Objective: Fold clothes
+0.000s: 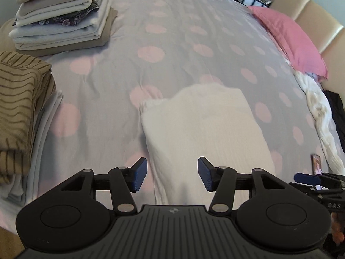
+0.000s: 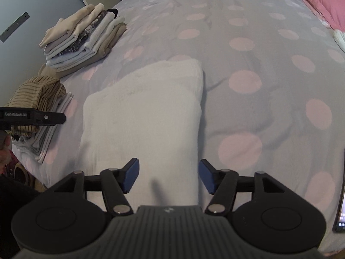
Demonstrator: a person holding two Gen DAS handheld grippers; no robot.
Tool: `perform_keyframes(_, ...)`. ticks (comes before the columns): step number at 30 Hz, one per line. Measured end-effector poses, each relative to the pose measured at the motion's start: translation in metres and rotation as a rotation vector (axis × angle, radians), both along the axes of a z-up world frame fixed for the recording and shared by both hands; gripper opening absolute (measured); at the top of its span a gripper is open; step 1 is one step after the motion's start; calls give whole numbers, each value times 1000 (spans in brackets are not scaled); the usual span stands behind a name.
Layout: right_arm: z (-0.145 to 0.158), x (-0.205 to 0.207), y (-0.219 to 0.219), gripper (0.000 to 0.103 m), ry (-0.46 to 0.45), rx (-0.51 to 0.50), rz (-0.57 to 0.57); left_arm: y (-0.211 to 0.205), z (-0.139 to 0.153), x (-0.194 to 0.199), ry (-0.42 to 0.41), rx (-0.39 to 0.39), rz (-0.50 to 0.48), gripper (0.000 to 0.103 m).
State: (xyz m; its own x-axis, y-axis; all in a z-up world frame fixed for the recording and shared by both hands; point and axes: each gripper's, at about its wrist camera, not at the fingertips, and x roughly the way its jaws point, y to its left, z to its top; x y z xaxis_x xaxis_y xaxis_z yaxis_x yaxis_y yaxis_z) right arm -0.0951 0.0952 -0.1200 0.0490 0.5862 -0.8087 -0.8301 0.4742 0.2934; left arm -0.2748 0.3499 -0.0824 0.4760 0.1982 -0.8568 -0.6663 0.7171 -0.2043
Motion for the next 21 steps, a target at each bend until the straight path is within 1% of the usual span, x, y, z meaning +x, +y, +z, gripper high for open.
perform_keyframes(2,2,0,14,66,-19,12,4,4,-4,5,11,69,40,50)
perform_keyframes(3,2,0,20,68,-31,19,4,4,-7,7,13,103,63,50)
perform_keyframes(4,2,0,26,71,-42,24,1,5,-10,8,2,126,77,50)
perform_keyframes(6,-1,2,37,72,-67,28,-10,7,-19,7,-54,136,65,50)
perform_keyframes(8,-5,8,43,73,-77,27,-20,13,-29,8,-82,104,44,51)
perform_keyframes(12,-16,24,48,73,-80,25,-54,24,-44,13,-95,56,53,52)
perform_keyframes(20,-37,56,67,73,5,55,-104,46,-73,21,-116,-35,77,52)
perform_keyframes(21,-39,60,71,73,15,54,-109,48,-76,24,-110,-34,73,52)
